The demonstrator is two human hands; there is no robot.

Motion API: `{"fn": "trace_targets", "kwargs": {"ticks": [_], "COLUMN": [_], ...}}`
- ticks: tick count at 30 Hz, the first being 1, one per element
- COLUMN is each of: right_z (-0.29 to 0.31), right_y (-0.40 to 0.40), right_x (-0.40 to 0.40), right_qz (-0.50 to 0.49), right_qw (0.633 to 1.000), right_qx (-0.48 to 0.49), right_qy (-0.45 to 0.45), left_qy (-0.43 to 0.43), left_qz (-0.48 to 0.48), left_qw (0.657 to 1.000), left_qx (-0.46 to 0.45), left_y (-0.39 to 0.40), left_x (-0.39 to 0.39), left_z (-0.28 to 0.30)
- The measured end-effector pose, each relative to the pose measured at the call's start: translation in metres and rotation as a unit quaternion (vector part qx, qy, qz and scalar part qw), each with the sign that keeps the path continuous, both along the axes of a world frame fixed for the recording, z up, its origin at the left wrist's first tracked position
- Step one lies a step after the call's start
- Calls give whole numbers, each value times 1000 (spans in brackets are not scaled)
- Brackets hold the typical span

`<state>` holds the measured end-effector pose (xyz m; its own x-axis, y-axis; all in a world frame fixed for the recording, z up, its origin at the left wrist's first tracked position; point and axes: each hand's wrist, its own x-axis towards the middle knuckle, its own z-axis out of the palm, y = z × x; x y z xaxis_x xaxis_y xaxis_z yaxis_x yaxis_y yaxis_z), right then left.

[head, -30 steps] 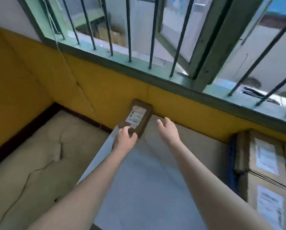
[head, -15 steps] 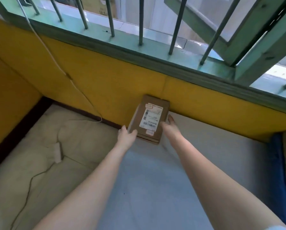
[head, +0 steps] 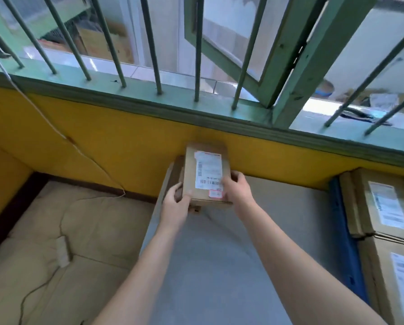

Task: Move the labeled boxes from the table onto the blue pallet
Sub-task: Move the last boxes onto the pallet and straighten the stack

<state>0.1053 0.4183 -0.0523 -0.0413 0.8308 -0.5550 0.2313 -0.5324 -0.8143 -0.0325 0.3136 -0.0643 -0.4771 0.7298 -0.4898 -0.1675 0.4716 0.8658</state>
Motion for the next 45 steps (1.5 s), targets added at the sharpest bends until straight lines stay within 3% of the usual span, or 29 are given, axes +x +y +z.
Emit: {"fn": "trace_targets", "kwargs": {"ticks": [11, 20, 25, 29, 35, 38, 41, 45], "right_z": [106, 130, 139, 136, 130, 123, 99, 66], "right_y": [-31, -81, -96, -85, -67, -53, -27, 8], "right_x": [257, 525, 636, 691, 738, 752, 764, 780], "right_qz": [-63, -48, -48, -60, 8, 57, 109, 142], "right_qw": [990, 986, 988, 990, 972, 951, 928, 932], "right_qx": [114, 143, 147, 126, 164, 195, 203, 186], "right_qy": [50, 68, 29, -6, -166, -234, -292, -278], "left_qy": [-55, -69, -122, -109, -106, -64, 30, 218], "left_qz": [-213, -239, -240, -252, -286, -301, -317, -380], "left_qw": [971, 955, 954, 953, 947, 947, 945, 898], "left_qx": [95, 163, 132, 129, 105, 93, 71, 31], "left_y": [-16, -39, -35, -14, 42, 63, 82, 102], "left_x": [196, 473, 583, 633, 684, 705, 721, 735], "left_z": [100, 127, 128, 126, 103, 94, 81, 62]}}
